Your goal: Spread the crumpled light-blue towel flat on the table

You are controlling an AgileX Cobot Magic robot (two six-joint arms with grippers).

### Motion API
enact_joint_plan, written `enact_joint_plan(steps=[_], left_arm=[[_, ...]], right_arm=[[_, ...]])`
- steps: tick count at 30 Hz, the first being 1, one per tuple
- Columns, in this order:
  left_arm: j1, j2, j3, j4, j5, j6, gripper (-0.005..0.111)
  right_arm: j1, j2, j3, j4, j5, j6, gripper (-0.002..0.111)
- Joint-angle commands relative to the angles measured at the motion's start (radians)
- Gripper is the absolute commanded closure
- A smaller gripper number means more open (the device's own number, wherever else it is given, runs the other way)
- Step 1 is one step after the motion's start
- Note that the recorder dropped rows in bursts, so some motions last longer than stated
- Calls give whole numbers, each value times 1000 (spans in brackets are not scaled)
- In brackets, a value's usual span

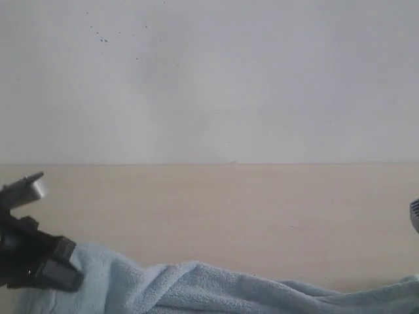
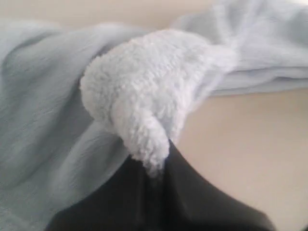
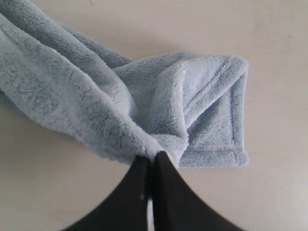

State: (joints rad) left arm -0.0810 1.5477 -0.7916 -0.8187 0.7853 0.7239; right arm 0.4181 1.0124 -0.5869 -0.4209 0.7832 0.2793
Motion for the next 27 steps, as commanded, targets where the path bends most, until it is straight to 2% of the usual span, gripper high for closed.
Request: enact_joint_plan(steps=[1, 6, 11, 15, 18, 20, 23, 27], left_arm=[[1, -241, 3, -187, 98, 182, 103], [1, -559, 59, -100, -74, 119, 103], [1, -836, 124, -75, -167, 103, 103], [1, -1041, 141, -82, -234, 99, 103], [1, -1145, 141, -64, -368, 107, 103], [1, -1160, 141, -10, -461, 107, 103], [1, -1087, 158, 54, -516, 107, 103], [1, -861, 211, 54, -575, 107, 103]], right_arm=[[0, -54, -34, -48, 2, 36, 108], [0, -190, -34, -90, 5, 36, 108], [0, -387, -48, -137, 63, 57, 108], [0, -545, -133, -142, 195, -26, 108], [0, -646, -218, -208, 180, -42, 108], [0, -666, -241, -273, 110, -47, 108], [0, -616, -233, -316, 64, -47, 108], [0, -416, -167, -419, 29, -19, 108]])
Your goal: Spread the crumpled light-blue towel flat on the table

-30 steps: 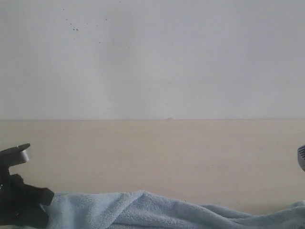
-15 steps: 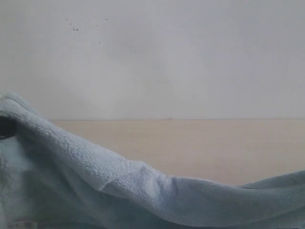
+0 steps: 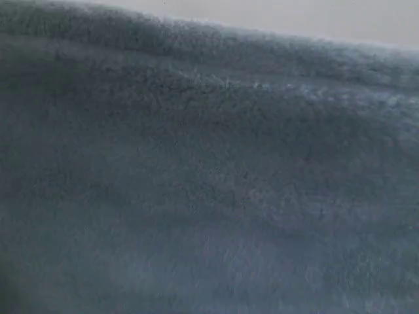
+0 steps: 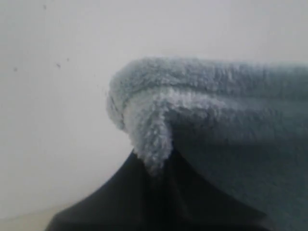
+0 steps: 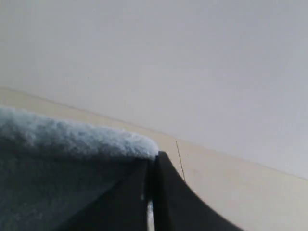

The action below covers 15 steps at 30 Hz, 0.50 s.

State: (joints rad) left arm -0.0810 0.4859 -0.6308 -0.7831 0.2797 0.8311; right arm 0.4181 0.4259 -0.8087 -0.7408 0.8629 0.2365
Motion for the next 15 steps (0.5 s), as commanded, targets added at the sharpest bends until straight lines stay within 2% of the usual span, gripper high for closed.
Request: enact_joint_plan(steps=[1, 7, 15], left_arm=[[1, 278, 57, 18, -97, 0, 103], [1, 706, 41, 18, -205, 0, 103], [1, 1047, -33, 18, -308, 0, 103]], right_arm=[[0, 236, 68, -148, -78, 78, 108], [-2, 630, 76, -412, -199, 365, 108], [-2, 1009, 76, -641, -235, 453, 108]])
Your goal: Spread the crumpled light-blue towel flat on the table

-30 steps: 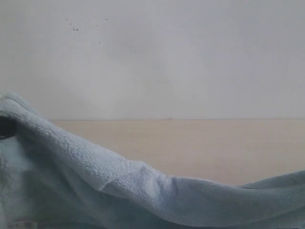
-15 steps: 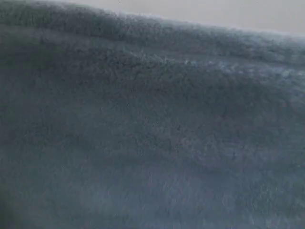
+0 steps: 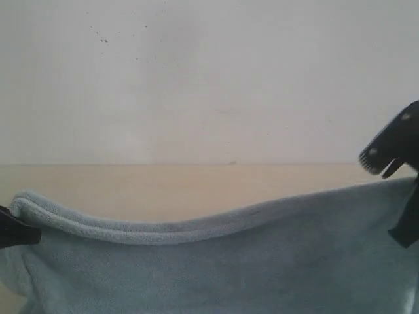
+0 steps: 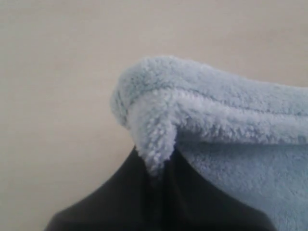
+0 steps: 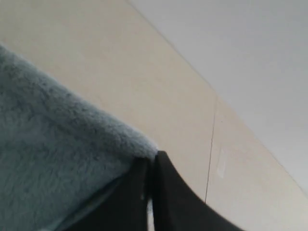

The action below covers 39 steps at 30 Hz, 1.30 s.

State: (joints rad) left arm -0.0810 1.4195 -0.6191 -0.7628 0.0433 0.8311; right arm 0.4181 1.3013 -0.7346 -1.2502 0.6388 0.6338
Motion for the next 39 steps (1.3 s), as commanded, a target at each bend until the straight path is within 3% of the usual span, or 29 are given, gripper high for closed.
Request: enact_joint_plan(steps=[1, 7, 9, 12, 14, 17, 19, 21, 23, 27, 30, 32, 35, 39], left_arm=[[1, 139, -60, -2, -82, 0, 103], [1, 234, -164, 1, -109, 3, 103], [1, 264, -193, 24, -101, 19, 99], [1, 307, -227, 55, -94, 19, 80], [1, 334, -247, 53, -87, 19, 59], [1, 361, -271, 15, -89, 19, 25], [1, 371, -277, 13, -89, 19, 11], [1, 371, -281, 13, -89, 19, 7], [1, 369, -281, 13, -87, 19, 8], [1, 342, -290, 11, -75, 14, 13], [-1, 284, -317, 11, 5, -36, 27], [-7, 244, -343, 11, 95, -75, 52], [-32, 220, -354, 11, 206, -75, 102], [-89, 252, -342, 11, 316, -68, 101]], right_arm=[[-2, 162, 2, -167, -11, 91, 108], [-11, 311, 2, -490, -4, 533, 108], [-38, 344, -4, -494, -6, 664, 108], [-99, 392, -39, -494, -16, 797, 108], [-146, 417, -69, -494, -16, 895, 106], [-208, 430, -108, -494, -82, 950, 90], [-242, 431, -135, -494, -148, 955, 71], [-263, 431, -156, -494, -191, 960, 51], [-265, 431, -171, -494, -179, 962, 32], [-265, 410, -176, -494, -193, 964, 22], [-265, 379, -176, -494, -224, 964, 22], [-265, 355, -176, -494, -241, 984, 22], [-265, 328, -169, -390, -251, 952, 30], [-265, 325, -141, -129, -258, 696, 58]])
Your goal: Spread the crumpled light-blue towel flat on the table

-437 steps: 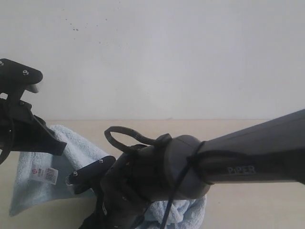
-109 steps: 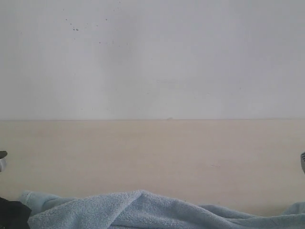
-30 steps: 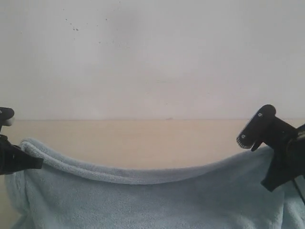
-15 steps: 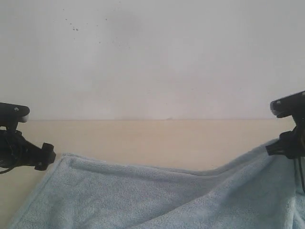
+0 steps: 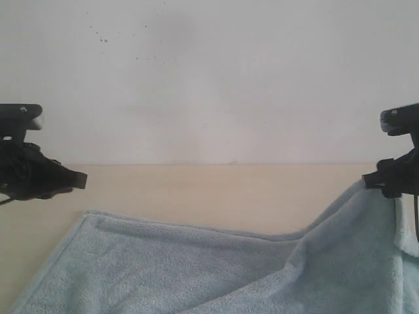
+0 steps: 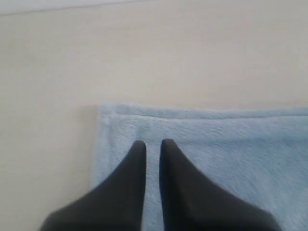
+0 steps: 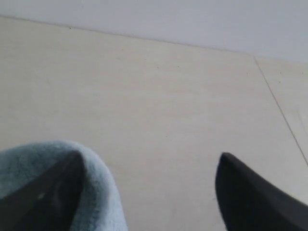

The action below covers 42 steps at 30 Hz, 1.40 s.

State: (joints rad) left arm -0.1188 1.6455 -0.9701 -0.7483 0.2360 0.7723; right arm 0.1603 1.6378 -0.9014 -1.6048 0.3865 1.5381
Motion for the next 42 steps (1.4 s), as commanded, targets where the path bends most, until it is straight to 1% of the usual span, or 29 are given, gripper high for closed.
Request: enact_joint_plan(steps=[1, 2, 4, 6, 8, 9, 10, 11, 13, 15, 16, 18, 21, 23, 24, 26, 28, 31, 33, 35, 36, 39, 42], left_arm=[[-69, 44, 14, -4, 151, -9, 101], [-87, 61, 14, -4, 174, -9, 101], [-124, 93, 14, -4, 208, -7, 101], [-154, 107, 14, -4, 221, 11, 101], [-182, 111, 14, -4, 219, 13, 101], [-192, 111, 14, -4, 212, 13, 101], [-201, 111, 14, -4, 204, 13, 101], [-207, 111, 14, -4, 193, 13, 101], [-218, 111, 14, -4, 175, 13, 101], [-218, 111, 8, -4, 177, 13, 101], [-218, 109, 4, -4, 179, 13, 101], [-218, 107, 1, -4, 179, 13, 101], [-218, 107, -8, -4, 187, 13, 101], [-218, 107, -8, -4, 181, 13, 101], [-218, 107, -8, -4, 179, 13, 101], [-218, 107, -8, -4, 179, 13, 101], [-218, 107, -8, -4, 179, 13, 101], [-218, 107, -8, -4, 176, 13, 101], [-218, 107, -8, -4, 162, 13, 101], [-218, 107, -8, -2, 131, 15, 101], [-218, 107, -8, 1, 111, 27, 101], [-218, 108, -8, 9, 54, 78, 101], [-218, 108, -8, 9, -1, 93, 101]], right_arm=[[-8, -12, 27, 294, -15, -272, 63], [-8, -12, 28, 356, -28, -331, 64], [-8, -12, 28, 432, -61, -433, 58], [-8, -12, 28, 446, -36, -512, 42], [-8, -12, 28, 451, 42, -528, 28], [-8, -14, 28, 461, 88, -528, 22], [-8, -14, 28, 512, 106, -528, 20], [-8, -14, 28, 589, 108, -533, 19], [-8, -14, 29, 761, 95, -639, 19], [11, -14, 29, 951, 88, -876, 19], [19, -14, 29, 1003, 85, -953, 19], [46, -14, 29, 1062, 86, -1035, 19], [73, -3, 29, 1062, 116, -1031, 20], [75, 18, 29, 1052, 143, -999, 26], [75, 33, 29, 1029, 164, -974, 33], [75, 63, 29, 957, 198, -901, 50], [75, 90, 29, 882, 214, -845, 71], [75, 109, 29, 852, 188, -836, 93], [75, 116, 29, 820, 157, -836, 107], [75, 117, 29, 765, 140, -813, 108], [69, 117, 29, 712, 131, -768, 108], [49, 117, 18, 548, 169, -627, 108], [15, 117, -4, 446, 198, -541, 108]])
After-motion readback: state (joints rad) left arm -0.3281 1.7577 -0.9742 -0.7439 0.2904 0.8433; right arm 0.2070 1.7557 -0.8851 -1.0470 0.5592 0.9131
